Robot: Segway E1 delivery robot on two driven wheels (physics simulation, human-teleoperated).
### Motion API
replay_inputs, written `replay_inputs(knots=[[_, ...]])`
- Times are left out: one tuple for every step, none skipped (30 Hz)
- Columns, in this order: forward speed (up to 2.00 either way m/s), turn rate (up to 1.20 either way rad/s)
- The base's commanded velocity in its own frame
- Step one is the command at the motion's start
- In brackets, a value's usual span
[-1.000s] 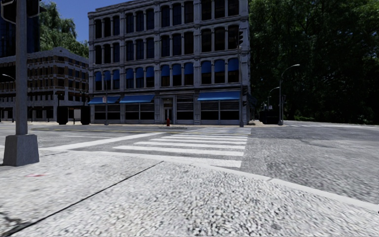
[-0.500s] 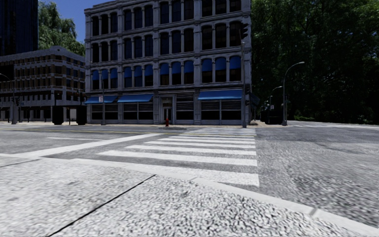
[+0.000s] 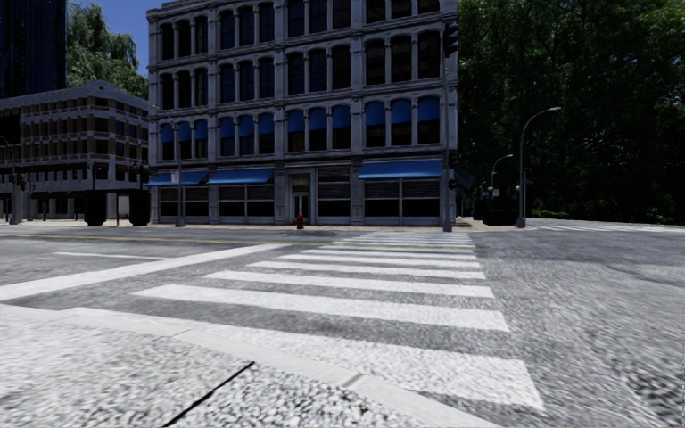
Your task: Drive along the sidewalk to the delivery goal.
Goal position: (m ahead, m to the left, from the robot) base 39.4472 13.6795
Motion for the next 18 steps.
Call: replay_inputs(knots=[[1.71,0.00],[1.71,0.00],[1.71,0.00],[1.71,0.00],[1.71,0.00],[1.71,0.00],[1.71,0.00],[1.71,0.00],[1.71,0.00],[1.71,0.00],[1.70,0.00],[1.70,0.00],[1.70,0.00],[1.70,0.00],[1.70,0.00],[1.70,0.00],[1.70,0.00],[1.70,0.00]])
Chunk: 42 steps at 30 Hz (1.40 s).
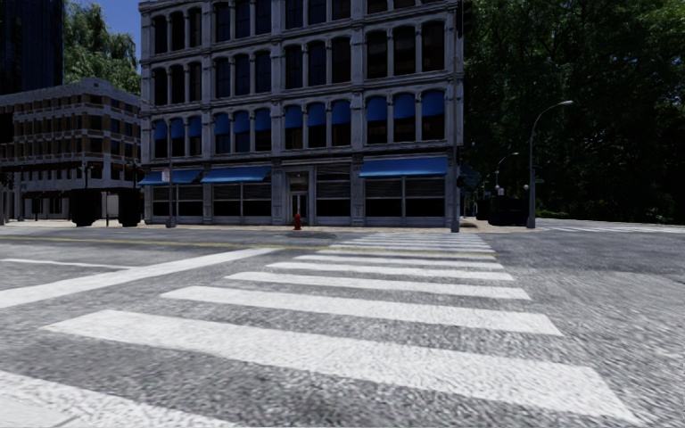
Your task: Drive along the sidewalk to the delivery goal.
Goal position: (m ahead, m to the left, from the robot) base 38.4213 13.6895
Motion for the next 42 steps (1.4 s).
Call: replay_inputs(knots=[[1.70,-0.57],[1.70,-0.87],[1.70,-1.20],[1.70,-1.20],[1.70,-1.20],[1.70,-1.20],[1.70,-1.20],[1.70,-1.20],[1.70,-1.20],[1.70,-0.48],[1.70,-0.21],[1.70,-0.08],[1.70,-0.04],[1.70,-0.02],[1.70,-0.01],[1.70,0.00],[1.70,0.00],[1.70,0.00],[1.70,0.00],[1.70,0.00],[1.70,0.00],[1.70,0.00],[1.70,-0.09],[1.70,-0.17],[1.70,-0.17],[1.70,-0.19],[1.70,-0.20],[1.70,-0.20],[1.70,-0.02],[1.70,0.00],[1.70,0.00],[1.70,0.00],[1.70,-0.02],[1.70,-0.50],[1.70,-0.95],[1.70,-0.98],[1.70,-0.99],[1.70,-0.99],[1.70,-0.58],[1.70,-0.06],[1.70,0.00],[1.70,0.00]])
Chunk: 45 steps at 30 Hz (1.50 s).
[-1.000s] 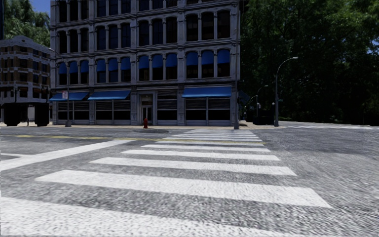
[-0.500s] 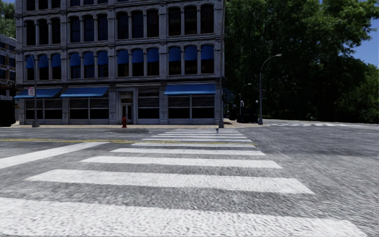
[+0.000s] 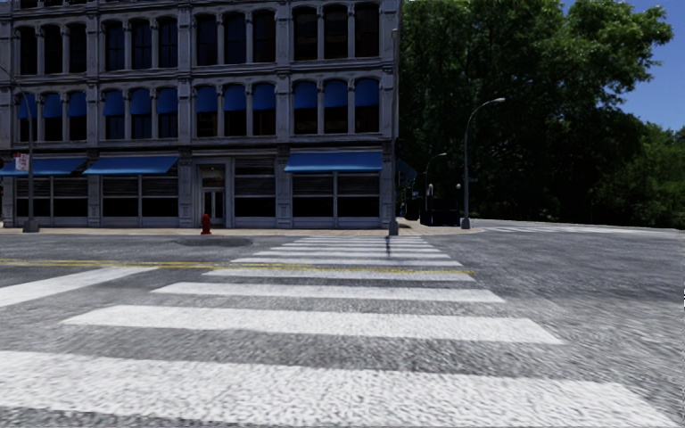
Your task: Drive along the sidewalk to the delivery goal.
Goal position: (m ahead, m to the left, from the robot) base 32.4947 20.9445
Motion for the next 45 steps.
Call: replay_inputs(knots=[[1.70,0.00],[1.70,0.00],[1.70,0.00],[1.70,0.00],[1.70,0.00],[1.70,0.00],[1.70,0.00],[1.70,0.00],[1.70,0.00],[1.70,0.00],[1.70,0.00],[1.70,0.00],[1.70,0.00],[1.70,0.00],[1.70,0.00],[1.70,0.00],[1.70,0.00],[1.70,0.00],[1.70,0.00],[1.70,0.00],[1.70,-0.02],[1.70,-0.26],[1.70,-0.82],[1.70,-1.20],[1.70,-1.20],[1.70,-0.80],[1.70,-0.80],[1.70,0.00],[1.70,0.00],[1.70,0.00],[1.70,0.00],[1.70,0.00],[1.70,0.00],[1.70,0.00],[1.70,0.00],[1.70,0.00],[1.70,0.00],[1.70,0.00],[1.70,0.00],[1.70,0.00],[1.70,0.00],[1.70,0.00],[1.70,0.00],[1.70,0.00],[1.70,0.00]])
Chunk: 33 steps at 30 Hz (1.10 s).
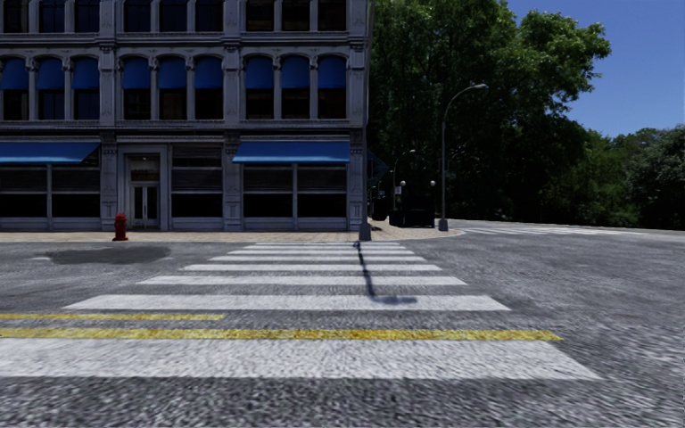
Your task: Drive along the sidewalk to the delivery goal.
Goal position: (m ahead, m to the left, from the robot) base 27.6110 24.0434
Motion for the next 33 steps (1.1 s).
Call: replay_inputs(knots=[[1.70,0.00],[1.70,0.00],[1.70,0.00],[1.70,0.00],[1.70,0.00],[1.70,0.00],[1.70,0.00],[1.70,0.00],[1.70,0.00],[1.70,0.00],[1.70,0.00],[1.70,0.00],[1.70,0.00],[1.70,0.00],[1.70,0.00],[1.70,0.00],[1.70,0.00],[1.70,0.00],[1.70,0.00],[1.70,0.00],[1.70,0.00],[1.70,0.00],[1.70,0.00],[1.70,0.00],[1.70,0.00],[1.70,0.00],[1.70,0.00],[1.70,0.00],[1.70,0.00],[1.70,0.00],[1.70,0.00],[1.70,0.00],[1.70,0.00]])
